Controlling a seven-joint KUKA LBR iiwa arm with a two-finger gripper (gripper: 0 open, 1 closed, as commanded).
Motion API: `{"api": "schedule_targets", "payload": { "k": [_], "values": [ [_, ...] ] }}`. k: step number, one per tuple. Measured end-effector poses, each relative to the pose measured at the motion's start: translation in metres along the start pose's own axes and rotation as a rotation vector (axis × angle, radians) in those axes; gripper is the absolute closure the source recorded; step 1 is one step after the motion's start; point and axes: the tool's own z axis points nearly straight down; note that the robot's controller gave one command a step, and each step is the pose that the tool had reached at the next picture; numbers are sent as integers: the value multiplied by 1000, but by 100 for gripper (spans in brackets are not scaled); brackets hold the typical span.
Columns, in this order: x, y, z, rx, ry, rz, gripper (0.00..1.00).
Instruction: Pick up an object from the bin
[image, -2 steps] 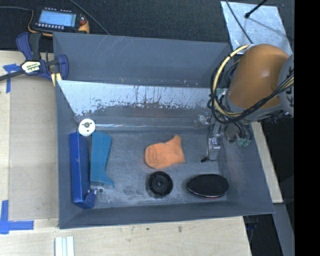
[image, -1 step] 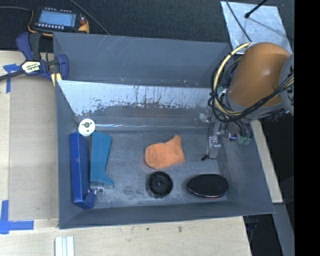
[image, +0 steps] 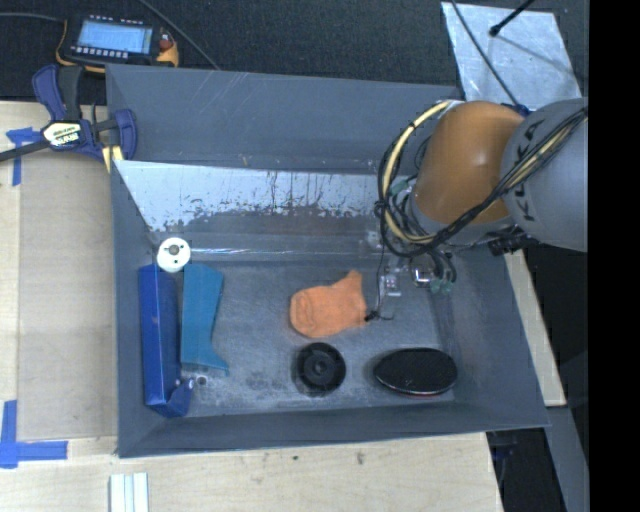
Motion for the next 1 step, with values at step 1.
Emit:
{"api": "schedule_targets", "payload": {
  "k": [1],
  "values": [
    [29, -18, 21, 1, 9, 69, 100]
  ]
}}
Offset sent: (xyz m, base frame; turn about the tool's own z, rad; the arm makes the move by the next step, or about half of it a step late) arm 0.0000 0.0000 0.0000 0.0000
